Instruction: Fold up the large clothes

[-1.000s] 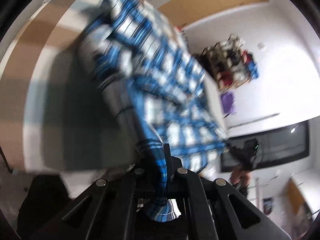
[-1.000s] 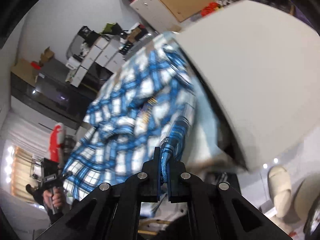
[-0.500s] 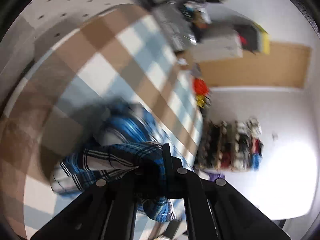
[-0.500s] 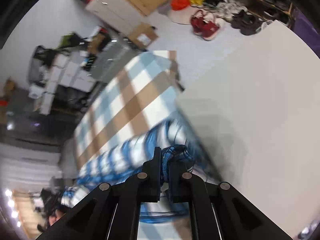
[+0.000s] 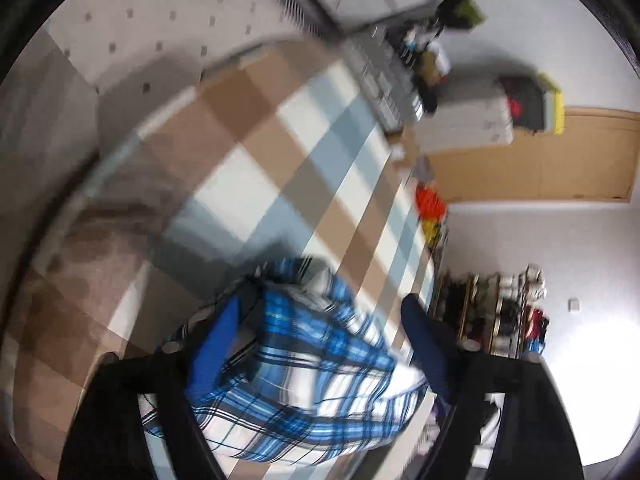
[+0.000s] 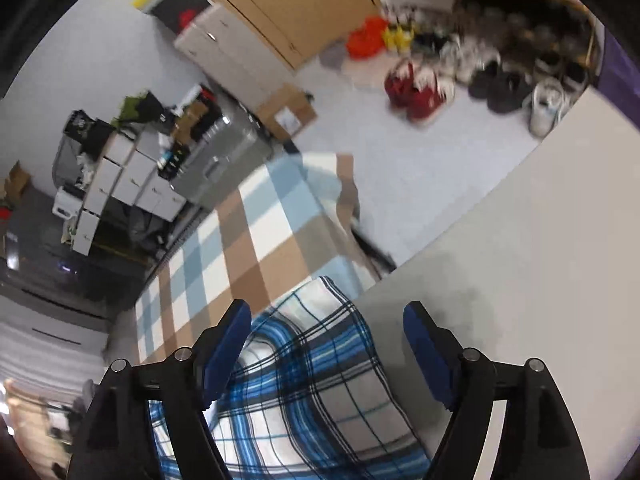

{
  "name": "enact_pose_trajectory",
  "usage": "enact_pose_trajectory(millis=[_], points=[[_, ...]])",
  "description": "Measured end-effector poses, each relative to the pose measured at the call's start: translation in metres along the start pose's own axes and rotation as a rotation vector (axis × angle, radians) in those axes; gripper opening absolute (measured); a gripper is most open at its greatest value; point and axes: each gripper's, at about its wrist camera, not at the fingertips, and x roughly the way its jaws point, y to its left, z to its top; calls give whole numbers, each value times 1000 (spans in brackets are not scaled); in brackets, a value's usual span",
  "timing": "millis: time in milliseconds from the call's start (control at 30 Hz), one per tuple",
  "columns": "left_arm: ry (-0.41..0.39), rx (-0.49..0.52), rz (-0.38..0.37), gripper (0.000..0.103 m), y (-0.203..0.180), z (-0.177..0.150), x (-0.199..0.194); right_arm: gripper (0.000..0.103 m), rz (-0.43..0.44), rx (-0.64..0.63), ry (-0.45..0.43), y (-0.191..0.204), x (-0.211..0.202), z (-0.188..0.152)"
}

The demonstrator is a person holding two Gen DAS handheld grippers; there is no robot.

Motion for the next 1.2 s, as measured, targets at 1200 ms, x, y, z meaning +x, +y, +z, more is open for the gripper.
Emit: enact_pose_trajectory(millis=[1200], points=[[26,358,145,79,-77,6,107,89,-85,-526,-88,177,108,-80]])
